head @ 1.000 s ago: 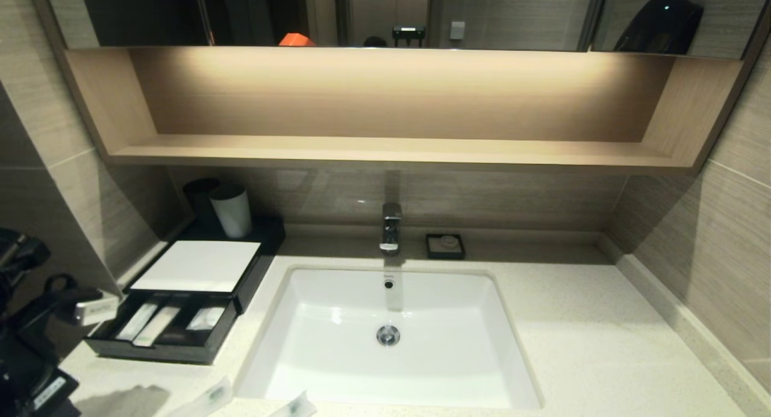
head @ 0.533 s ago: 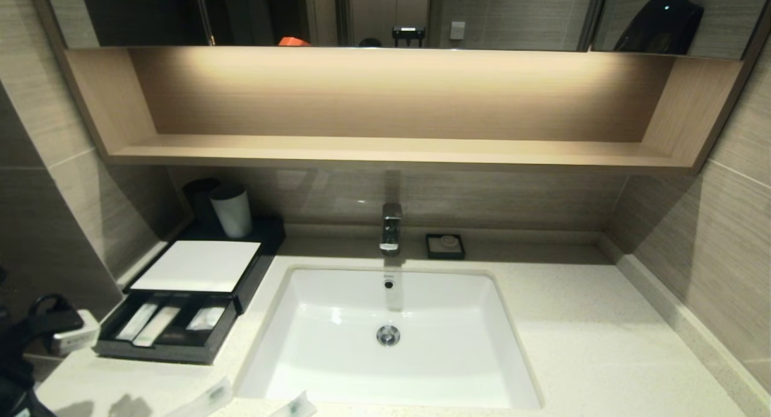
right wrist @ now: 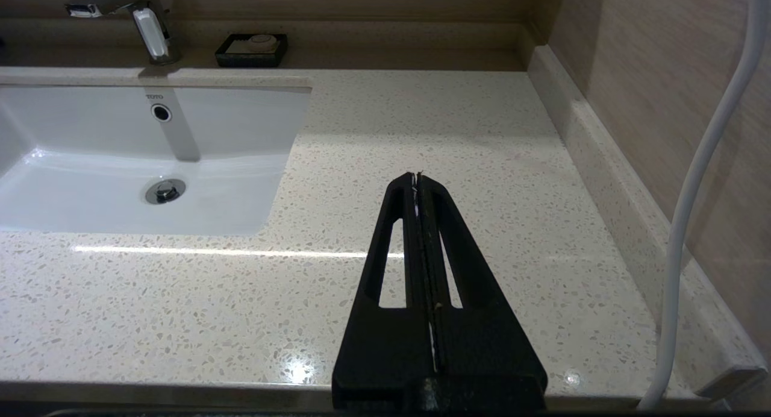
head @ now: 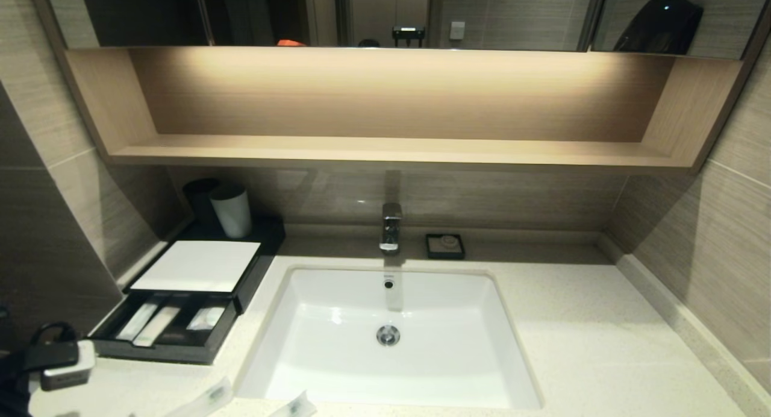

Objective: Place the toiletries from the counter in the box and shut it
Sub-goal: Place the bathroom toiletry into the drawer

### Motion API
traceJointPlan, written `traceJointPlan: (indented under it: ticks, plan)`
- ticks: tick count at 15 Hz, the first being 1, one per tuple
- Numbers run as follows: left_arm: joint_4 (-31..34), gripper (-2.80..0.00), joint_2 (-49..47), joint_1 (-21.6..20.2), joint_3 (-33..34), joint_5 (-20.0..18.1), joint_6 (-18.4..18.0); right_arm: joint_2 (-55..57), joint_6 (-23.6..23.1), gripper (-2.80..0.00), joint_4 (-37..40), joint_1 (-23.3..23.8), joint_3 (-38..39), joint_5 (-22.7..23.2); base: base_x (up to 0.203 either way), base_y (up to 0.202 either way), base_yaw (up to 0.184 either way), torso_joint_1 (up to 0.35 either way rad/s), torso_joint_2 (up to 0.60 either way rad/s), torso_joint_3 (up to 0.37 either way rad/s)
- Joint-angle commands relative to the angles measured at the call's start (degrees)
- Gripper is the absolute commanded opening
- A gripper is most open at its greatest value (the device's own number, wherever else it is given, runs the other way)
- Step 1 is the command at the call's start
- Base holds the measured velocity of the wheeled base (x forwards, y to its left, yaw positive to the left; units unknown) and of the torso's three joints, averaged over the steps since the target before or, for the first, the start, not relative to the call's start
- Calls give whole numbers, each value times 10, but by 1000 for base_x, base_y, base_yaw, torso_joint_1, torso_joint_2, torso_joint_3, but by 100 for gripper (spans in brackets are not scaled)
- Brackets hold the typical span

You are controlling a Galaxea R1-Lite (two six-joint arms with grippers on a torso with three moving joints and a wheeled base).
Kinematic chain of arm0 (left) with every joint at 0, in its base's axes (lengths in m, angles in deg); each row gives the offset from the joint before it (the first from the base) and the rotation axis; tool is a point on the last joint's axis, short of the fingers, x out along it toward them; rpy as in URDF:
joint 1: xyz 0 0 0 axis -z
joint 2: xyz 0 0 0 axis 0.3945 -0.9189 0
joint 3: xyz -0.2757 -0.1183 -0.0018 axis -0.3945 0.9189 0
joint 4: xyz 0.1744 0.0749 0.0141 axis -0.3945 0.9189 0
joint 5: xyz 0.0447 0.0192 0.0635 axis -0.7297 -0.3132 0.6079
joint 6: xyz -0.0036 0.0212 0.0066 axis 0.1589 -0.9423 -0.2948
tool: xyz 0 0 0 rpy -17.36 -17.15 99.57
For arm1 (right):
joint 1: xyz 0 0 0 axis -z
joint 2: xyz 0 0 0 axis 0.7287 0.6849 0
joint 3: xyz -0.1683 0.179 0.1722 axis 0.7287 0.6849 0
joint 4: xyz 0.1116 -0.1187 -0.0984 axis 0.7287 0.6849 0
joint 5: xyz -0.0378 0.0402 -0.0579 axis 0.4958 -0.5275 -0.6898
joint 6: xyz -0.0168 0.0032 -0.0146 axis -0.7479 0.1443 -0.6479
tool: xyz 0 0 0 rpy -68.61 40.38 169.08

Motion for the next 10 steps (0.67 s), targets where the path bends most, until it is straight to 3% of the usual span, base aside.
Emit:
traceJointPlan:
  ticks: [1, 5, 10]
  plan:
    - [-3, -280, -18, -1, 9, -1, -18, 0, 0, -280, 0, 0, 0, 0, 0, 0, 0, 0, 0, 0]
    - [-4, -280, -42, -2, 13, 0, -45, 0, 0, -280, 0, 0, 0, 0, 0, 0, 0, 0, 0, 0]
    - [-18, -280, -64, -2, 13, 1, -46, 0, 0, -280, 0, 0, 0, 0, 0, 0, 0, 0, 0, 0]
